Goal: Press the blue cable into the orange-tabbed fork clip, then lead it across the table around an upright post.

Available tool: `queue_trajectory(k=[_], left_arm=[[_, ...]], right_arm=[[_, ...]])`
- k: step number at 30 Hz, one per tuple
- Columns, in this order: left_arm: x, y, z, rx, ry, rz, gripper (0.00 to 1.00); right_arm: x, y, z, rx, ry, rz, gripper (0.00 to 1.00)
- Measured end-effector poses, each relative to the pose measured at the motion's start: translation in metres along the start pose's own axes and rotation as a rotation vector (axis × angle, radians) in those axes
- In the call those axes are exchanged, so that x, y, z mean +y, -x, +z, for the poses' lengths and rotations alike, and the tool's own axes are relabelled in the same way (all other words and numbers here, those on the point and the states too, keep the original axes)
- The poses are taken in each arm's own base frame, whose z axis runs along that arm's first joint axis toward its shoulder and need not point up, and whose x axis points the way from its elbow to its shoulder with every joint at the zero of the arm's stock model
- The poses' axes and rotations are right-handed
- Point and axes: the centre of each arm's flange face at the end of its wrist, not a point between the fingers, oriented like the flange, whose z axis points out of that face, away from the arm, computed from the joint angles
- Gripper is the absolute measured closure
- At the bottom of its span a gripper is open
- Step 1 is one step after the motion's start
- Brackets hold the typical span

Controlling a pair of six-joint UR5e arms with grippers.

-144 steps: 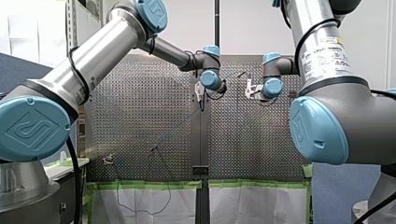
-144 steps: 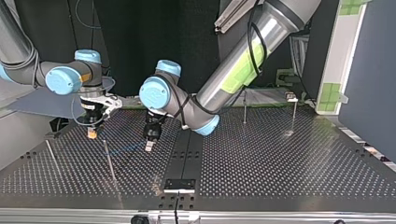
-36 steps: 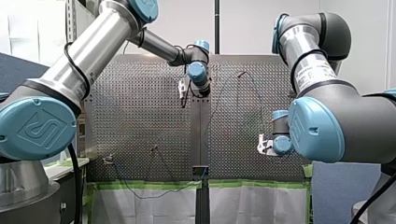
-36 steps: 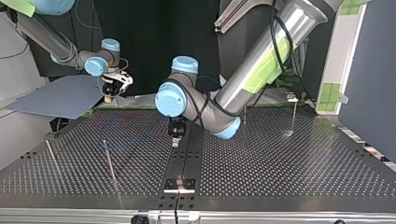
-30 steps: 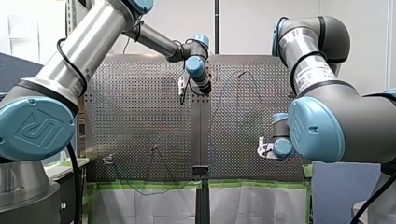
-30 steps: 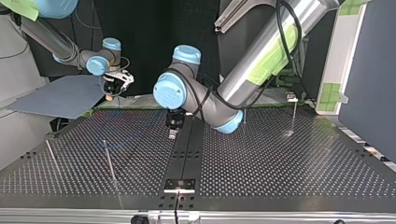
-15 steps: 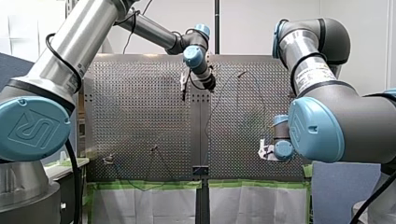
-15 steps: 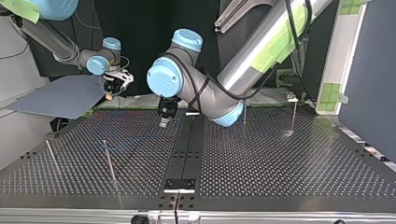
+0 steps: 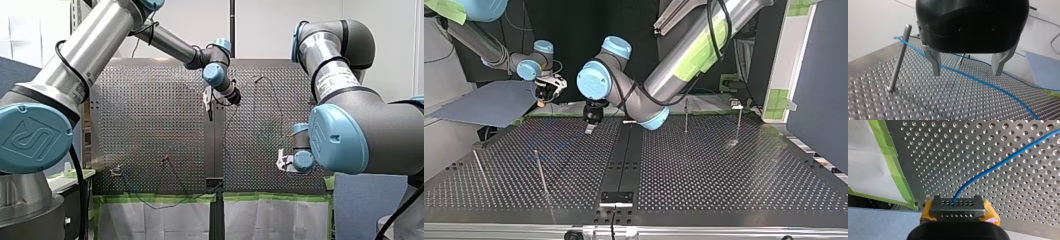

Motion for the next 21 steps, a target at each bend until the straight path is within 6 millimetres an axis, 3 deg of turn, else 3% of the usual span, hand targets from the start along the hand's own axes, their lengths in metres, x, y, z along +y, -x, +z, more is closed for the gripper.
queue_trajectory(k=[12, 21], left_arm=[[0.006, 0.008, 0.017, -0.122, 0.014, -0.146, 0.00], [-0.008, 0.009, 0.020, -0.148, -0.073, -0.243, 0.00]], right_arm=[[-0.001, 0.000, 0.000, 0.001, -0.002, -0.002, 1.00], [0.002, -0.001, 0.001, 0.003, 0.003, 0.003, 1.00]])
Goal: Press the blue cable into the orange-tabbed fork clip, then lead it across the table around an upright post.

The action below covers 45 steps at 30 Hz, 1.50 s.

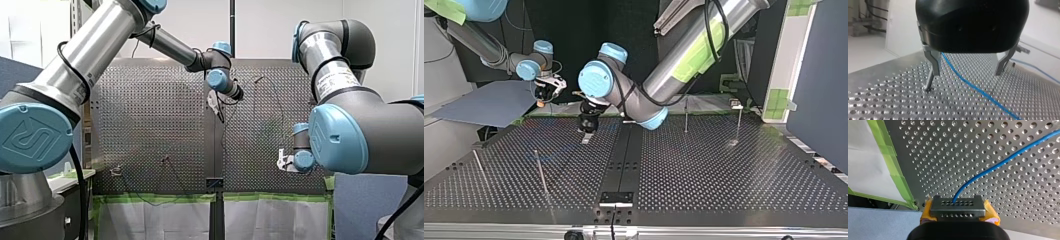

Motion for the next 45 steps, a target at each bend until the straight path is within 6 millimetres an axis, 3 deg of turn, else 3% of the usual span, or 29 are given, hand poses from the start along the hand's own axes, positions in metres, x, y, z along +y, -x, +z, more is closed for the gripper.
queue_trajectory(k=[10, 22, 27, 33, 45], left_arm=[[0.013, 0.003, 0.008, -0.025, 0.036, -0.108, 0.00], [0.048, -0.030, 0.040, -0.021, 0.063, -0.178, 0.00], [0.069, -0.039, 0.049, -0.014, 0.086, -0.161, 0.00], [0.084, -0.034, 0.055, -0.022, 0.106, -0.132, 0.00], [0.102, -0.021, 0.063, -0.048, 0.127, -0.130, 0.00]], right_arm=[[0.004, 0.000, 0.001, 0.001, 0.007, 0.007, 1.00], [0.027, 0.000, 0.009, 0.008, 0.041, 0.032, 1.00], [0.034, 0.019, 0.012, -0.015, 0.057, 0.037, 1.00], [0.040, 0.046, 0.015, -0.032, 0.069, 0.050, 1.00], [0.058, 0.057, 0.031, 0.033, 0.091, 0.078, 1.00]])
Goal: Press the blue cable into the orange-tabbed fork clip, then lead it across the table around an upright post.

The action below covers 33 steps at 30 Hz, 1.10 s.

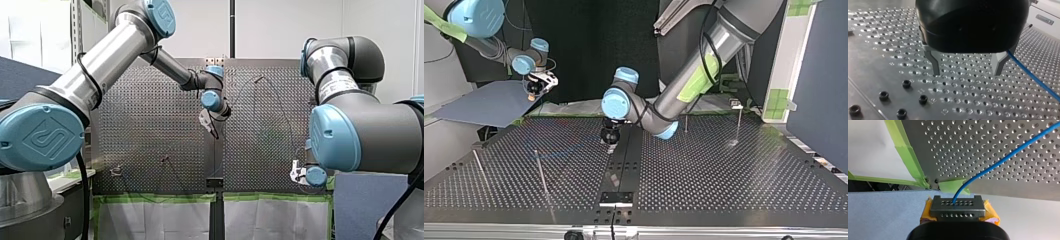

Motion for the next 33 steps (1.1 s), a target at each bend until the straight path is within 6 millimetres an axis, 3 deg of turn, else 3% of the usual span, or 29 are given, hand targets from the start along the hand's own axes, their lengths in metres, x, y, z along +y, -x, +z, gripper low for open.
queue_trajectory(k=[17, 33], left_arm=[[0.012, 0.011, 0.007, -0.020, 0.018, 0.007, 0.00], [0.014, 0.011, 0.005, 0.000, 0.026, 0.017, 0.00]], right_arm=[[0.018, 0.065, 0.010, -0.046, 0.024, 0.001, 1.00], [0.024, 0.072, 0.013, -0.053, 0.032, -0.003, 1.00]])
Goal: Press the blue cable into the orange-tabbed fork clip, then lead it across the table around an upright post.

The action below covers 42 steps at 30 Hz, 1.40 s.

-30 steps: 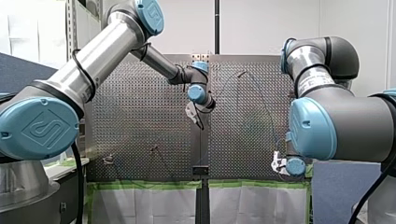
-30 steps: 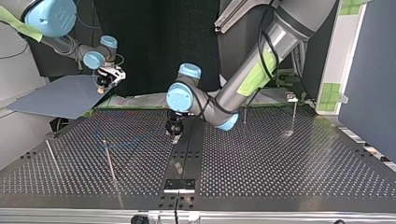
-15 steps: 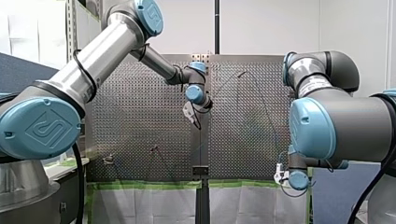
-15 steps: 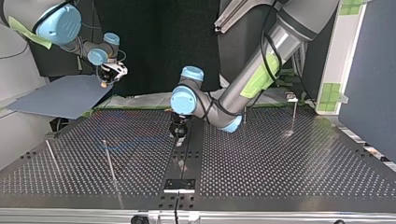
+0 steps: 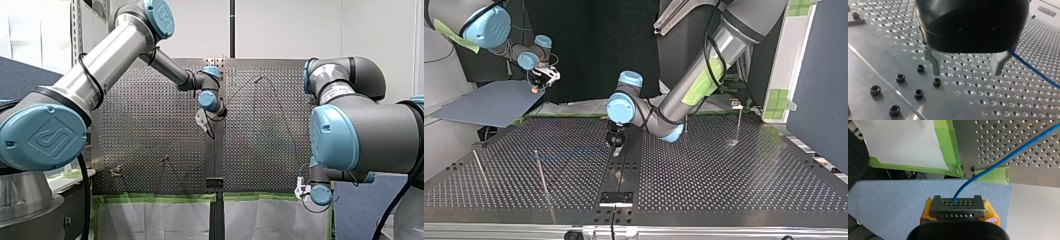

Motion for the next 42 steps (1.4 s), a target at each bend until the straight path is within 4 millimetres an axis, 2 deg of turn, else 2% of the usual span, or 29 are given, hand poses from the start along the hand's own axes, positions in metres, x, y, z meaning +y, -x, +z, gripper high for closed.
queue_trajectory(k=[8, 13, 22, 32, 37, 42], left_arm=[[-0.004, -0.010, -0.009, 0.090, -0.012, 0.049, 0.00], [-0.009, -0.009, -0.017, 0.133, -0.018, 0.097, 0.00], [-0.037, 0.012, -0.043, 0.174, -0.042, 0.133, 0.00], [-0.062, 0.015, -0.070, 0.248, -0.073, 0.204, 0.00], [-0.083, 0.028, -0.091, 0.265, -0.098, 0.220, 0.00], [-0.103, 0.052, -0.107, 0.230, -0.135, 0.237, 0.00]], right_arm=[[-0.003, 0.001, -0.001, -0.005, -0.004, -0.004, 1.00], [-0.003, 0.002, -0.001, -0.005, -0.005, -0.004, 1.00], [-0.003, 0.002, -0.001, -0.005, -0.004, -0.004, 1.00], [-0.006, 0.003, -0.002, -0.007, -0.010, -0.006, 1.00], [-0.007, 0.003, -0.003, -0.010, -0.012, -0.007, 1.00], [-0.008, 0.003, -0.003, -0.010, -0.013, -0.008, 1.00]])
